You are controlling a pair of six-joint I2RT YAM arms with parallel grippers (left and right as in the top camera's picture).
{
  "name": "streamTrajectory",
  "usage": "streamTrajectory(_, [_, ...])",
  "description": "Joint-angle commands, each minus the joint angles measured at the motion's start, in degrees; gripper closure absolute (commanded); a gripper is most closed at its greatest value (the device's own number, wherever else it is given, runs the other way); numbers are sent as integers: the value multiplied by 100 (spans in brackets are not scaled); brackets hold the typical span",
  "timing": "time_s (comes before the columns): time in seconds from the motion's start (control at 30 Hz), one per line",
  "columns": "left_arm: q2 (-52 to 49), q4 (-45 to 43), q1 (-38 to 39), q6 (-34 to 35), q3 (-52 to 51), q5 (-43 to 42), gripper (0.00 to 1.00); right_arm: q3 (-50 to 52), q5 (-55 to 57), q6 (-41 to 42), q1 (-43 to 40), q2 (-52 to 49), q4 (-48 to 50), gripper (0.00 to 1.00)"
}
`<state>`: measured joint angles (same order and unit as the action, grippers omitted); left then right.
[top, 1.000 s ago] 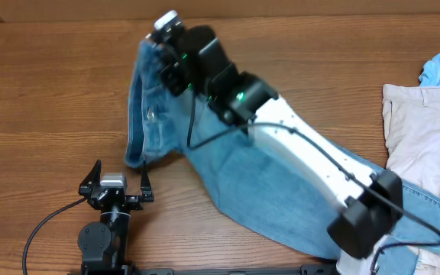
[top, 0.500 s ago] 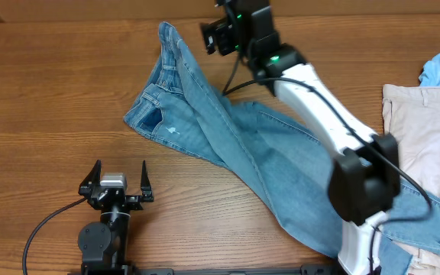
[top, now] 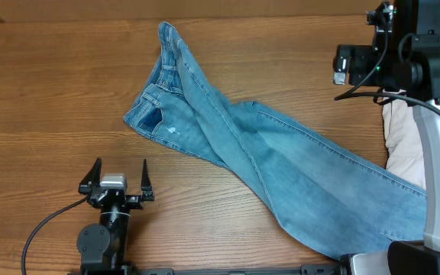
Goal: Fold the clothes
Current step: 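Grasp the jeans waistband with the left gripper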
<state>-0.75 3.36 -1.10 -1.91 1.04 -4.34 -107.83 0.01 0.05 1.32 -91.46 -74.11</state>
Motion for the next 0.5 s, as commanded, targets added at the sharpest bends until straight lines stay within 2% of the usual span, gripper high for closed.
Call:
streamTrajectory(0.0, [-57,933,39,162,1067,-566,0,-2,-15,42,-76,7,4,0])
streamTrajectory(0.07, [-560,1641,39,31,2142,-459,0,-2,-15,42,-76,4,7,0])
streamTrajectory(0.13, [-1622,2581,39,13,3521,-400,0,-2,-13,39,-76,4,7,0])
streamTrajectory(0.2, [-2944,3742,39,13,4865,-404,0,-2,-13,39,-74,4,7,0])
streamTrajectory(0.23, [-3980,4642,39,15,5829,-409,0,-2,-15,39,-74,4,7,0])
streamTrajectory(0.27, [-4701,5167,39,15,6443,-407,0,-2,-15,39,-76,4,7,0])
streamTrajectory(0.33, [-5917,5515,39,22,7335,-411,0,-2,-13,39,-74,4,7,0])
streamTrajectory(0.43, [-7099,5447,39,-70,7801,-678,0,-2,-15,39,-74,4,7,0])
streamTrajectory(0.47, [-7486,5421,39,-579,7796,-734,0,-2,-15,39,-74,4,7,0])
